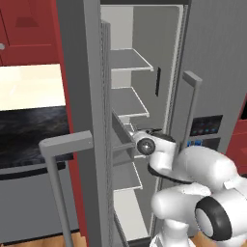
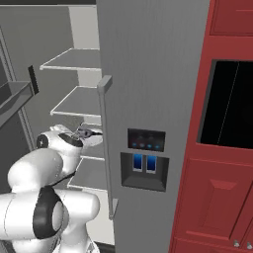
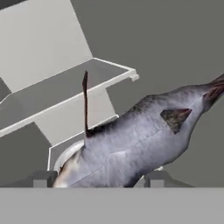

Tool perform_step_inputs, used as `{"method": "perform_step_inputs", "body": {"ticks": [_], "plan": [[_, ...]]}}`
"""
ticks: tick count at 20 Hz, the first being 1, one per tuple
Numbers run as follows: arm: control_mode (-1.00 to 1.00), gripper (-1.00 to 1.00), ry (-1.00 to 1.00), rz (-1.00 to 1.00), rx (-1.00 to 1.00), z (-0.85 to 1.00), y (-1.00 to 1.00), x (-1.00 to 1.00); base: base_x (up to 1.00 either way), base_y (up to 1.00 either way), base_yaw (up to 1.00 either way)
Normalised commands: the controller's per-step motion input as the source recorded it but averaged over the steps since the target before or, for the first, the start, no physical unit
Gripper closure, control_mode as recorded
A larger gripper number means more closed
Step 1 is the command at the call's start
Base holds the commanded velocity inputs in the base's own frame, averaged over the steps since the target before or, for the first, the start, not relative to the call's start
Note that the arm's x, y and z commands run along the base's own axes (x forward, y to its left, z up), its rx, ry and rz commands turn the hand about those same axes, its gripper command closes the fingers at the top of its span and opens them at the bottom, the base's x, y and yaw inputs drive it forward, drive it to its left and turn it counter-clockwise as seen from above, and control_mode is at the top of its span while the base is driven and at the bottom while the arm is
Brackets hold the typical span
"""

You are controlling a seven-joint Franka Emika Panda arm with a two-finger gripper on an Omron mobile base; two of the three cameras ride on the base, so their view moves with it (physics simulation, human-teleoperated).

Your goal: Retrieve the fish from the fridge and place it on the cutting board.

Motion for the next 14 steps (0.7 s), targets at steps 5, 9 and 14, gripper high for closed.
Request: {"method": "perform_step_inputs", "body": {"ticks": [5,9,14], "plan": [[-1.00,1.00,0.00,0.05,0.02,1.00,-0.03,-1.00,0.00,0.00,0.00],[-1.00,1.00,0.03,0.08,0.00,1.00,-0.08,-1.00,0.00,0.00,0.00],[-1.00,1.00,0.27,0.07,-0.10,0.77,-0.09,-1.00,0.00,0.00,0.00]]}}
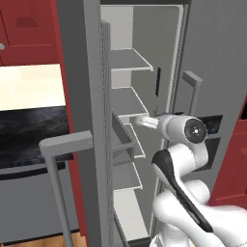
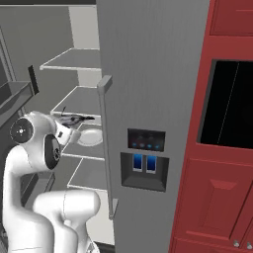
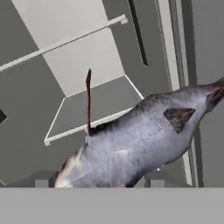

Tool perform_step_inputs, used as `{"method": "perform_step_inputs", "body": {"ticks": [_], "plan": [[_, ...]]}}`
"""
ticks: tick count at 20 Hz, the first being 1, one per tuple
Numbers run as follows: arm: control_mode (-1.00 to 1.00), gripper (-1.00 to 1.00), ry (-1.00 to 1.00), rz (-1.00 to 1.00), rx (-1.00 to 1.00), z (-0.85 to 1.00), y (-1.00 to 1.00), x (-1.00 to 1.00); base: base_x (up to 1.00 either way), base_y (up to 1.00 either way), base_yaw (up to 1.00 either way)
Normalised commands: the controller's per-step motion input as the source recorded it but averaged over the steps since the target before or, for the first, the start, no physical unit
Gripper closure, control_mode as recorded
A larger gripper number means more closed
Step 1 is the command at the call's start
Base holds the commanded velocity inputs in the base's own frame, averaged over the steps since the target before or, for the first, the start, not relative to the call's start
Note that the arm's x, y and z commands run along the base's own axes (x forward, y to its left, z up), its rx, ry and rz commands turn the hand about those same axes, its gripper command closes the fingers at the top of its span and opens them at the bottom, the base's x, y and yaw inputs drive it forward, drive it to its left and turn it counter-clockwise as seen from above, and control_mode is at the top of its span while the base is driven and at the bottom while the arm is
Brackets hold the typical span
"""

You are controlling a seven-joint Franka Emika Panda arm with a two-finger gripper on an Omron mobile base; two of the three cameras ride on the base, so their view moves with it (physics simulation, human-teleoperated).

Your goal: Retrieve the fish from the fridge and place it on the cutting board.

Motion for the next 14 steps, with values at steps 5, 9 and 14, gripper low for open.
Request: {"method": "perform_step_inputs", "body": {"ticks": [5,9,14], "plan": [[-1.00,1.00,0.52,0.11,-0.19,0.01,-0.21,-1.00,0.00,0.00,0.00],[-1.00,1.00,0.58,0.06,-0.10,-0.06,-0.26,-0.90,0.00,0.00,0.00],[-1.00,1.00,0.01,-0.01,0.00,0.09,-0.02,0.00,0.00,0.00,0.00]]}}
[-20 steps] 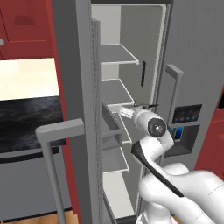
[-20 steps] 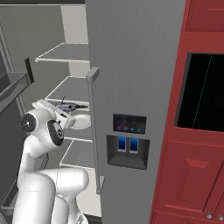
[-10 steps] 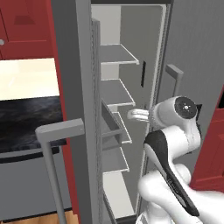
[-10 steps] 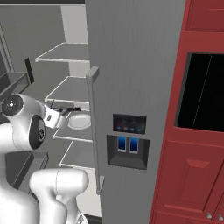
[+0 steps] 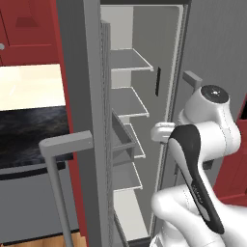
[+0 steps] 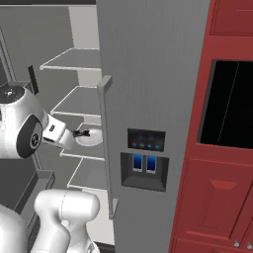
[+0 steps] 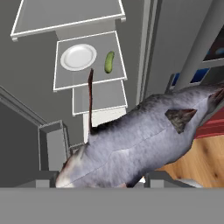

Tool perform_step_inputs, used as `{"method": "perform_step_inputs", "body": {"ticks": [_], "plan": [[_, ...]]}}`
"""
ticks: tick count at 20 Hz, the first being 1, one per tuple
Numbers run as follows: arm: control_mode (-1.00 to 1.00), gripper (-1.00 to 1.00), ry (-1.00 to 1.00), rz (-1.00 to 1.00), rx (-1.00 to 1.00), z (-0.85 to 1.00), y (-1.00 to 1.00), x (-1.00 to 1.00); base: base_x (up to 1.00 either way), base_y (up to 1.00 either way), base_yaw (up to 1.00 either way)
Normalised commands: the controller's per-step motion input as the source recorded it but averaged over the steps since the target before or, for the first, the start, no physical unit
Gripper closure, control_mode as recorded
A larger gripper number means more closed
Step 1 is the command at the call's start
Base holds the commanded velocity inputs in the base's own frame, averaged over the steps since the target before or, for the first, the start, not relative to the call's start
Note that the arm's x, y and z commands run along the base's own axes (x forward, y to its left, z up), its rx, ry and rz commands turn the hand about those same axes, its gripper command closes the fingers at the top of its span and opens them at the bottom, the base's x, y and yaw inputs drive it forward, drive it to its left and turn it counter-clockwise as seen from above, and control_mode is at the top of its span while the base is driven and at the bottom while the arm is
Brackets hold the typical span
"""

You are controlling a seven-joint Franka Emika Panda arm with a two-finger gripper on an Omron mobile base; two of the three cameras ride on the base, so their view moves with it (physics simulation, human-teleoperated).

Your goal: Retrieve the fish from the fridge and place it on the cutting board.

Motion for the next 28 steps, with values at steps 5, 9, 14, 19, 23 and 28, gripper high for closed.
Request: {"method": "perform_step_inputs", "body": {"ticks": [5,9,14,19,23,28], "plan": [[-1.00,1.00,-0.03,-0.01,0.00,1.00,0.00,-0.34,0.00,0.00,0.00],[-1.00,1.00,-0.11,0.00,0.00,0.24,0.00,-0.17,0.00,0.00,0.00],[1.00,1.00,0.00,0.03,0.00,-0.04,0.00,-0.37,-0.40,0.00,0.02],[1.00,1.00,0.00,0.00,0.00,0.00,0.00,0.00,-1.00,0.09,0.03],[1.00,1.00,0.00,0.00,0.00,0.00,0.00,0.00,-0.99,0.82,0.03],[1.00,1.00,0.00,0.00,0.00,0.00,0.00,0.00,-0.52,1.00,0.00]]}}
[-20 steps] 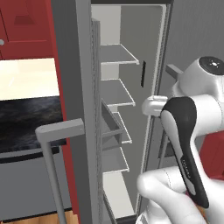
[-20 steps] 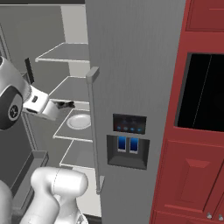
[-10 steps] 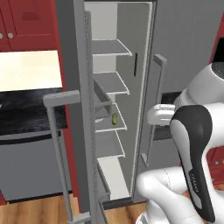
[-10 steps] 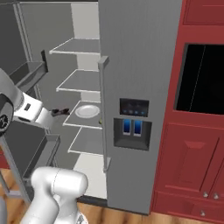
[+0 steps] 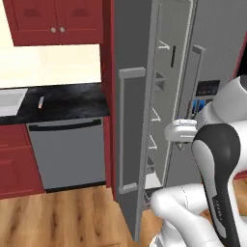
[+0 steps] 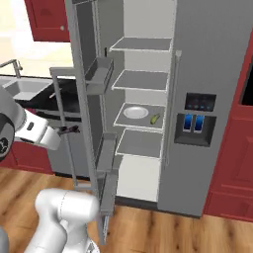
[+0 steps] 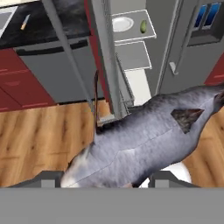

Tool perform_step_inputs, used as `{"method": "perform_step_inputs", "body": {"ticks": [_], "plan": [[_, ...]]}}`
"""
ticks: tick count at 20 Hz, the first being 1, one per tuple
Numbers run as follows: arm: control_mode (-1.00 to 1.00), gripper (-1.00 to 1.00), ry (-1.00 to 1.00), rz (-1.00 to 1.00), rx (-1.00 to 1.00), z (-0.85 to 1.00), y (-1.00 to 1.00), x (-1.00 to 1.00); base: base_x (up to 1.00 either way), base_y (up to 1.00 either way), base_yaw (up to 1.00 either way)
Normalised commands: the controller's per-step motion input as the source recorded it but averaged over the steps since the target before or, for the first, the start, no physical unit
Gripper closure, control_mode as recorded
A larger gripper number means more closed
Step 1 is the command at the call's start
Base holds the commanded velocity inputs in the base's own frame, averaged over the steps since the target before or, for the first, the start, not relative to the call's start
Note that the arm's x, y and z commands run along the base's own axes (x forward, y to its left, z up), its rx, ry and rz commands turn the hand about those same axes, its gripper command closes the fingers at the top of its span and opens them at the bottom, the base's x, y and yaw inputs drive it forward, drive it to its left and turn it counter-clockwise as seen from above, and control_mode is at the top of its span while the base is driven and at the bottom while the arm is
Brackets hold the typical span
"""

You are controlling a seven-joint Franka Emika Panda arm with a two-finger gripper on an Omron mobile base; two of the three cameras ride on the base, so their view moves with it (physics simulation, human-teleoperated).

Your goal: Retrieve the fish from the fridge and place it on the cutting board.

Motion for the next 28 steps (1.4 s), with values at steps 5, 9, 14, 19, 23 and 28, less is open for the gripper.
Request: {"method": "perform_step_inputs", "body": {"ticks": [5,9,14,19,23,28], "plan": [[1.00,1.00,0.00,0.00,0.00,0.00,0.00,0.00,-0.09,1.00,0.00],[1.00,1.00,0.00,0.00,0.00,0.00,0.00,0.00,0.22,1.00,0.00],[1.00,1.00,0.00,0.00,0.00,0.00,0.00,0.00,0.62,1.00,0.00],[1.00,1.00,0.00,0.00,0.00,0.00,0.00,0.00,0.65,1.00,0.00],[1.00,1.00,0.00,0.00,0.00,0.00,0.00,0.00,0.65,1.00,0.00],[1.00,1.00,0.00,0.00,0.00,0.00,0.00,0.00,0.61,1.00,0.00]]}}
